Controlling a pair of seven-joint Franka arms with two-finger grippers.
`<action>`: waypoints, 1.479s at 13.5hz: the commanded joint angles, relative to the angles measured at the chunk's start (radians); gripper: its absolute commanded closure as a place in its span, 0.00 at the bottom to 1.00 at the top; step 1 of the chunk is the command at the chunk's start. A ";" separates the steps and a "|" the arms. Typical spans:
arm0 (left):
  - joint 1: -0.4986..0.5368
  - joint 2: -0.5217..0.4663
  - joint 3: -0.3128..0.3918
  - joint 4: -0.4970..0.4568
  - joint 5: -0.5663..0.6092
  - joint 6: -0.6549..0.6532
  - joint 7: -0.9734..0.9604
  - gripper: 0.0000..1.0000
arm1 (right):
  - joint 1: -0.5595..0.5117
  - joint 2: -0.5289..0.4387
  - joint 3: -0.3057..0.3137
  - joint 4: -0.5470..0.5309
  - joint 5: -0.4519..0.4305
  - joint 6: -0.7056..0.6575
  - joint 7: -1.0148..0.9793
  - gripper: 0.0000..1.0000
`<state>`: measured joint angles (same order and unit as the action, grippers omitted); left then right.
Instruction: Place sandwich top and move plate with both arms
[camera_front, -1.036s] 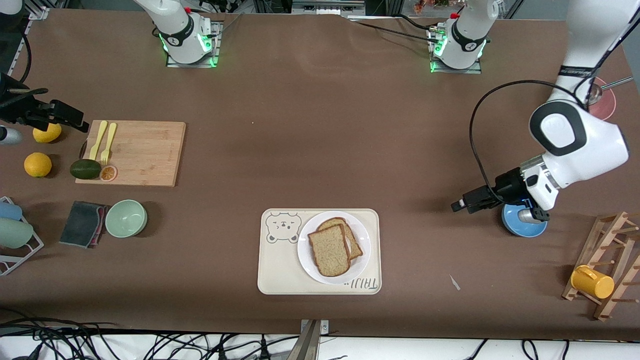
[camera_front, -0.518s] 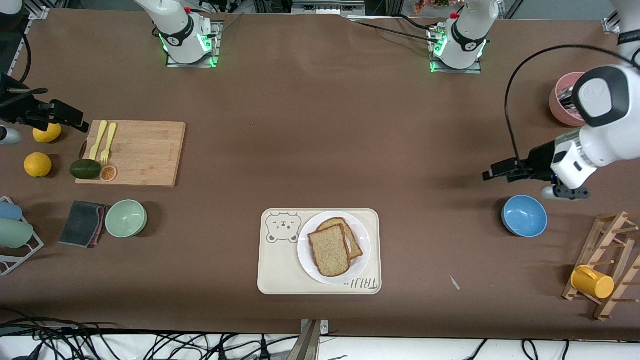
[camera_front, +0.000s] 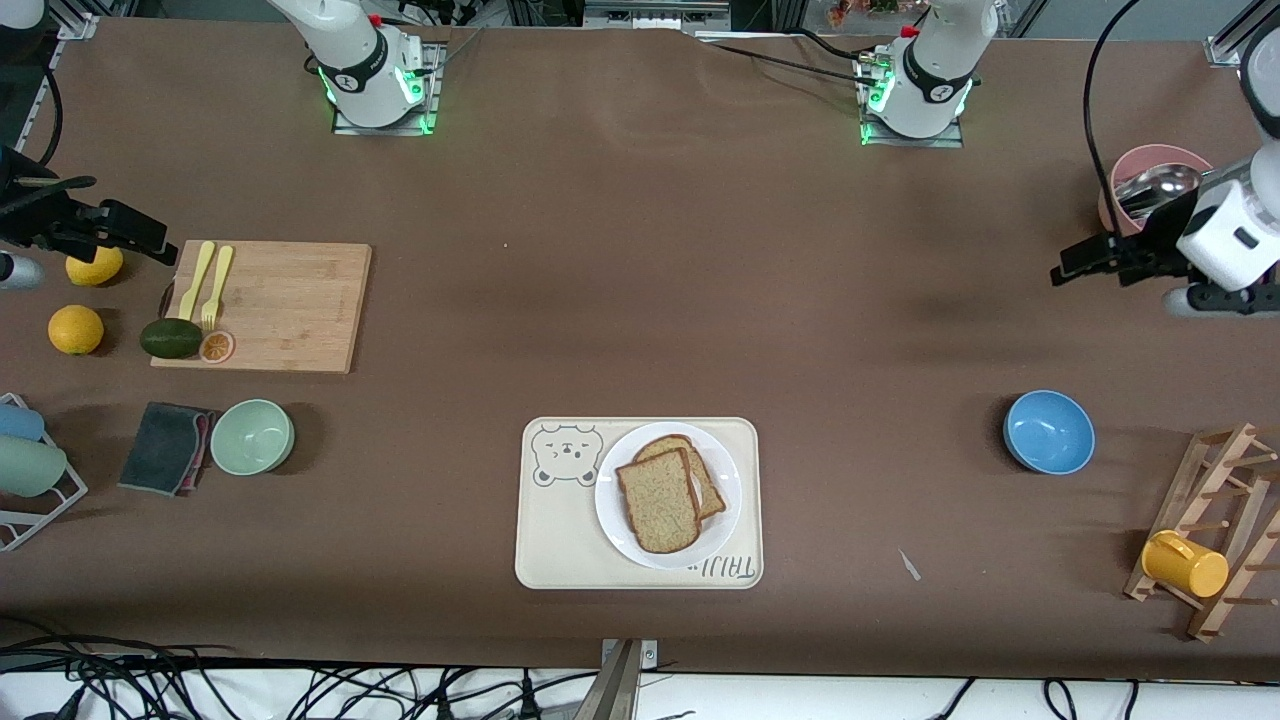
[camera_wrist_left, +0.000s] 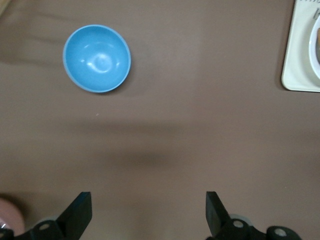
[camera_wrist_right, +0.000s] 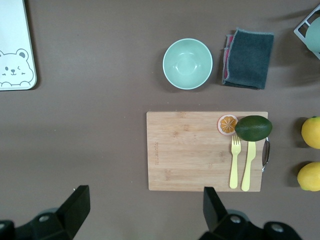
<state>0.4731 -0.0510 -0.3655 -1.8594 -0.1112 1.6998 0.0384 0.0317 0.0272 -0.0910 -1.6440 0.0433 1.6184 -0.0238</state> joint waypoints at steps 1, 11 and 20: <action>0.007 -0.039 -0.016 0.054 0.048 -0.087 -0.037 0.00 | 0.002 0.005 -0.003 0.026 0.018 -0.015 -0.014 0.00; 0.004 -0.059 -0.027 0.206 0.047 -0.216 -0.040 0.00 | 0.001 0.007 -0.007 0.026 0.020 -0.008 -0.005 0.00; -0.298 -0.049 0.256 0.229 0.050 -0.213 -0.061 0.00 | 0.001 0.007 -0.006 0.027 0.018 -0.006 0.002 0.00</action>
<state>0.2640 -0.1141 -0.1817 -1.6587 -0.0968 1.5014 0.0023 0.0317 0.0272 -0.0923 -1.6385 0.0433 1.6197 -0.0232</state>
